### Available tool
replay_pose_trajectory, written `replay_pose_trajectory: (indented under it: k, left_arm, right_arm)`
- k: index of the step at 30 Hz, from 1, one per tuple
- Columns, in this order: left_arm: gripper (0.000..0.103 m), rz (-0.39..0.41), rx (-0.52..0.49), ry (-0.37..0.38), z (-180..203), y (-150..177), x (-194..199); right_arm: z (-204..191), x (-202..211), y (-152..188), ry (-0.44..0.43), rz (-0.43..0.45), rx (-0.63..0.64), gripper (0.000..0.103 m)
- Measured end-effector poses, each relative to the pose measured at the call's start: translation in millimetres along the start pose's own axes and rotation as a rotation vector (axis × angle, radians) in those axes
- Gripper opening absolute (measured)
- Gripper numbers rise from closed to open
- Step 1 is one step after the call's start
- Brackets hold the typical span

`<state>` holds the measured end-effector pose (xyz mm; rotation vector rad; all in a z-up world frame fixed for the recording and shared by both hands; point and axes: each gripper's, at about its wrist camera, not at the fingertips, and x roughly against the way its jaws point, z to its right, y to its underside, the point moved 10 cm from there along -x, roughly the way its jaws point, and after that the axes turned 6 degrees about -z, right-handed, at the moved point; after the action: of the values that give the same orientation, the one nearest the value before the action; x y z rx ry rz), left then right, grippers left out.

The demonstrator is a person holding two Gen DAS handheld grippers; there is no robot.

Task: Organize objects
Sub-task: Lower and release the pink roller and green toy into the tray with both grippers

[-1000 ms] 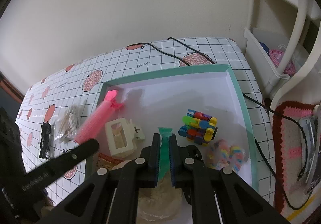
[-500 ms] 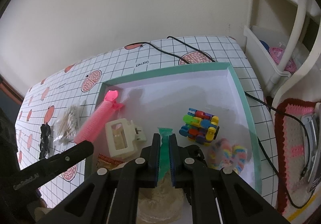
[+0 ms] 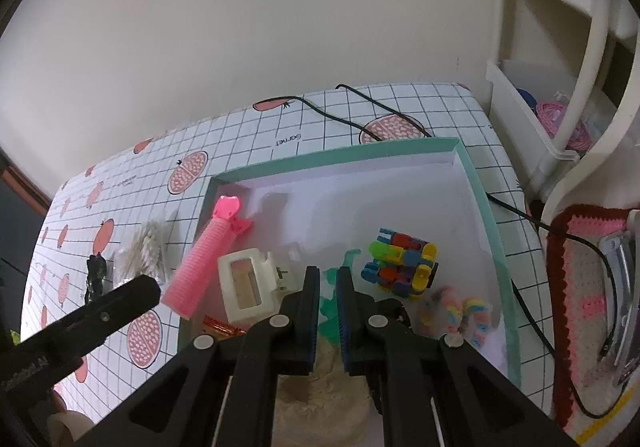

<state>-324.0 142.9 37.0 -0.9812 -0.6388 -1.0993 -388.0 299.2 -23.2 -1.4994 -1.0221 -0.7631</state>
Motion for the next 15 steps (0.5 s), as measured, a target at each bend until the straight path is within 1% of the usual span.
replay_pose_trajectory:
  k: [5, 7, 10, 11, 12, 13, 14, 15]
  left_arm:
    - [0.051, 0.036, -0.051, -0.052, 2.0, -5.2, 5.5]
    - [0.061, 0.044, -0.062, -0.076, 0.6, -7.0, 5.0]
    - [0.066, 0.048, -0.057, -0.108, -5.2, -8.3, 2.5]
    - [0.066, 0.045, -0.054, -0.112, -6.7, -8.5, 1.4]
    - [0.068, 0.039, -0.049, -0.122, -9.4, -8.3, -0.2]
    - [0.074, 0.036, -0.046, -0.132, -12.1, -7.8, -1.7]
    - [0.076, 0.036, -0.043, -0.141, -15.4, -8.1, -2.4]
    - [0.077, 0.038, -0.041, -0.147, -17.5, -8.4, -2.6]
  right_arm:
    - [-0.8, 3.1, -2.0, 0.003, 0.003, 0.002, 0.009]
    - [-1.5, 3.6, -2.3, 0.001, 0.005, 0.003, 0.009]
    - [-1.8, 3.5, -2.3, 0.007, 0.007, 0.008, 0.011]
    - [-1.3, 3.4, -2.4, 0.006, 0.007, 0.006, 0.013]
    - [-0.4, 3.4, -2.5, 0.005, 0.007, 0.002, 0.021]
    - [0.9, 3.8, -2.7, 0.008, 0.009, -0.004, 0.027]
    - [1.9, 4.2, -2.7, 0.013, 0.011, -0.006, 0.043]
    - [3.1, 5.0, -3.1, 0.025, 0.015, -0.005, 0.054]
